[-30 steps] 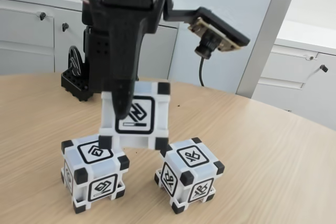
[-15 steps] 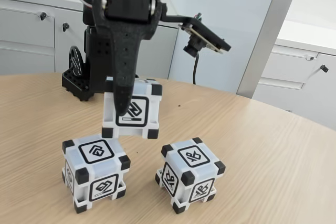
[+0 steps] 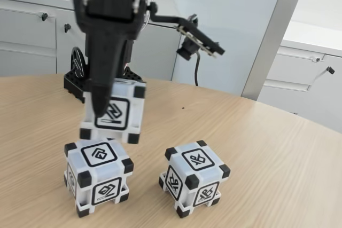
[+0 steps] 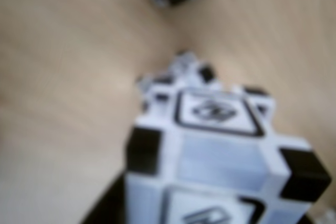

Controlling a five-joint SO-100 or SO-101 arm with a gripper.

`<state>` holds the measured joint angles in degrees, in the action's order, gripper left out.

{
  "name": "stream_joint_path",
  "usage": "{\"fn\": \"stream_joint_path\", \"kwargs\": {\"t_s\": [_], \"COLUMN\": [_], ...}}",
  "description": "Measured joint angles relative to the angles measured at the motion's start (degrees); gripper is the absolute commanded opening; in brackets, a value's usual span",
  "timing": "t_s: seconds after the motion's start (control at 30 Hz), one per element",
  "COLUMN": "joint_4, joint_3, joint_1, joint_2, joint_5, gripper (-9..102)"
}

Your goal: Stack cubes from left to right.

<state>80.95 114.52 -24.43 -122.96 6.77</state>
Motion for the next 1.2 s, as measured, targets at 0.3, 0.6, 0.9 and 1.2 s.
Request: {"fn": "stream_joint_path", "kwargs": {"t_s": [0.3, 0.6, 0.9, 1.2], "joint_4": [0.0, 0.0, 0.0, 0.0], "joint_3": [0.0, 0.0, 0.0, 0.0], "joint_1": [-0.4, -0.4, -0.5, -5.1], "joint_2": [0.0, 0.0, 0.0, 0.0], "joint_5": [-0.4, -0.2, 0.2, 0.4], "gripper": [14, 14, 14, 14]}}
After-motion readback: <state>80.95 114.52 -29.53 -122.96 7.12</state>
